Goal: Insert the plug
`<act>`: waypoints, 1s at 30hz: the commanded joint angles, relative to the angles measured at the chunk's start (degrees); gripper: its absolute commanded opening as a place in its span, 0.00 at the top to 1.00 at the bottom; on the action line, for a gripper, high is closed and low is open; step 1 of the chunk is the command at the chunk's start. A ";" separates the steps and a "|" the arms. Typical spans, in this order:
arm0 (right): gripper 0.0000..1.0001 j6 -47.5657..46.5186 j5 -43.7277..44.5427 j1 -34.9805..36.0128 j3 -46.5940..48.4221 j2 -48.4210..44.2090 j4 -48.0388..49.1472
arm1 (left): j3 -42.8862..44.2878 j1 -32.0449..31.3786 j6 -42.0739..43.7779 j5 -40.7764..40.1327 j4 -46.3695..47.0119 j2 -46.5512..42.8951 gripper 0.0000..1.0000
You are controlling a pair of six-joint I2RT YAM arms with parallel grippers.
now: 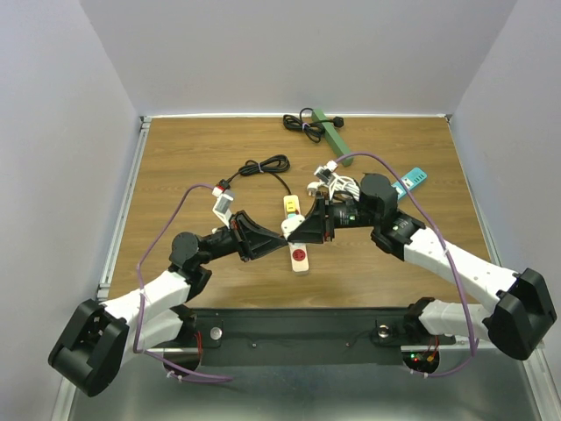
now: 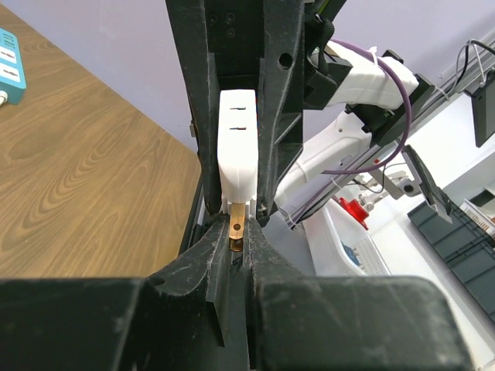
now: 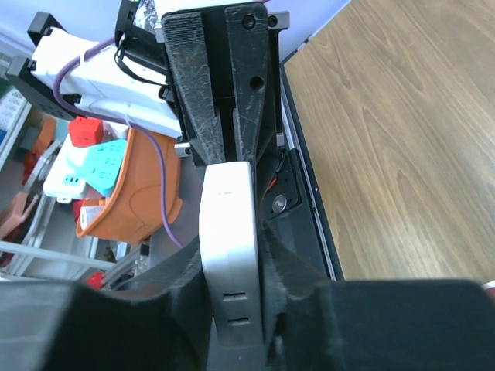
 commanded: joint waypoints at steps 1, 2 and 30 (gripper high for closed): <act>0.73 -1.04 0.19 0.22 1.20 -1.15 1.38 | -0.49 -0.23 1.43 0.84 29.12 -1.50 1.00; 0.82 -1.12 -0.07 0.31 1.29 -1.15 1.46 | -0.49 -0.23 1.60 0.76 28.77 -1.67 1.00; 1.00 -1.40 42.54 6.19 10.52 6.22 -36.14 | 9.52 1.53 31.93 -39.40 -39.70 -9.06 0.15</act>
